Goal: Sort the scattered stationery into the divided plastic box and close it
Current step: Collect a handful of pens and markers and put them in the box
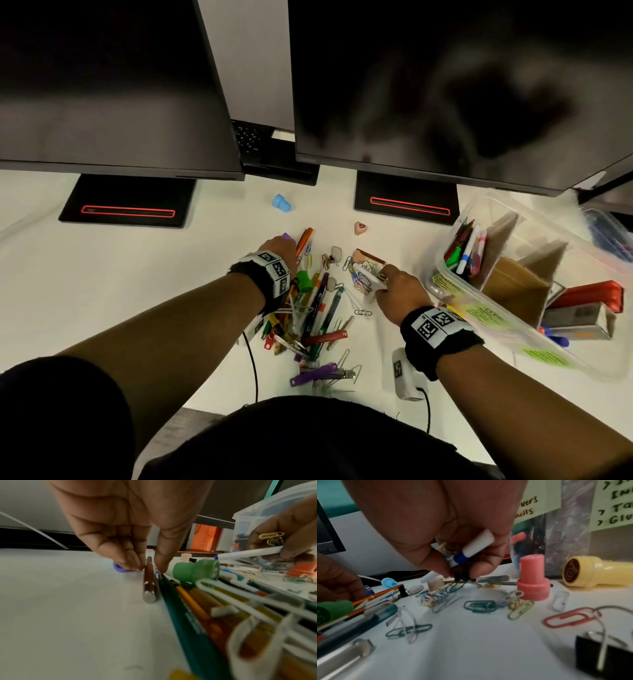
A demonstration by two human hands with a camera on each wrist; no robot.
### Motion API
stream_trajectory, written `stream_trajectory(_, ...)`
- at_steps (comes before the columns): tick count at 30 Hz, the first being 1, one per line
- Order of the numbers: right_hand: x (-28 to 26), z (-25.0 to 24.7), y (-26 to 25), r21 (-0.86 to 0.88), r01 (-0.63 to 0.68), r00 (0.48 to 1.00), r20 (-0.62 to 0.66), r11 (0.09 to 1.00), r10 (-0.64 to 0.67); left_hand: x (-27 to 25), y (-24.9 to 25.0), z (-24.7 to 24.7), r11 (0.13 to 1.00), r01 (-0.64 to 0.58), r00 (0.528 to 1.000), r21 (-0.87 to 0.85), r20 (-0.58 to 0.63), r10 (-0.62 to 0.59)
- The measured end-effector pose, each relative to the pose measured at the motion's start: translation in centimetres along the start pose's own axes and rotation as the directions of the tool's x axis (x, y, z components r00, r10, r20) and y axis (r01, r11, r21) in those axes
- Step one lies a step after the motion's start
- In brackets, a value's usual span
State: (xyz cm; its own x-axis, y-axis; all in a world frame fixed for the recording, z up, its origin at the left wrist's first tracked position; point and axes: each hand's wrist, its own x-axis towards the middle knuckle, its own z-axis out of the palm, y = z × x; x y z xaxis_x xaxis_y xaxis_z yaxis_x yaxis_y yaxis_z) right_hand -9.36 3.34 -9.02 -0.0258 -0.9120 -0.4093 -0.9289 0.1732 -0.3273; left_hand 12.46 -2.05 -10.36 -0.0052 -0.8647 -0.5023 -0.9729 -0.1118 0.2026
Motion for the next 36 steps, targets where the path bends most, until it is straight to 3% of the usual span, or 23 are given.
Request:
stream_trajectory(6,-0.3,0.1,0.7,-0.048,0.0,0.998,-0.056,0.999,-0.002,-0.2,-0.8,1.6,0.997,0.004,0.999,0.077,0.035,-0.006)
stream_trajectory(11,-0.5,-0.7,-0.2,0.012,0.024,0.999,-0.046,1.0,-0.023,0.0,-1.3,1.2,1.0,0.03,0.998,0.002,0.048,-0.03)
stream_trajectory(15,-0.6,-0.4,-1.0,0.058,0.173,0.985,-0.017,0.983,-0.173,-0.4,-1.8,-0.2,0.996,0.033,0.999,-0.087,0.019,-0.032)
stream_trajectory(19,-0.8,0.8,-2.7,-0.071,0.441,0.887,0.191,0.895,-0.421,-1.1,-2.6,-1.2,0.996,0.005,1.0,-0.089,-0.025,-0.008)
stream_trajectory(25,-0.8,2.9,-4.4,-0.221,0.582,0.791,0.378,0.782,-0.482,-2.3,-4.2,-0.6,0.997,-0.05,0.996,0.058,0.079,0.045)
stream_trajectory(29,-0.3,3.0,-4.2,-0.262,0.598,0.785,0.381,0.758,-0.488,-2.9,-4.5,0.2,0.98,-0.101,0.978,0.171,0.2,0.066)
stream_trajectory(36,0.6,1.9,-2.4,-0.312,0.545,0.829,0.342,0.778,-0.443,-2.9,-4.0,1.2,0.992,-0.062,0.99,0.107,0.132,0.047)
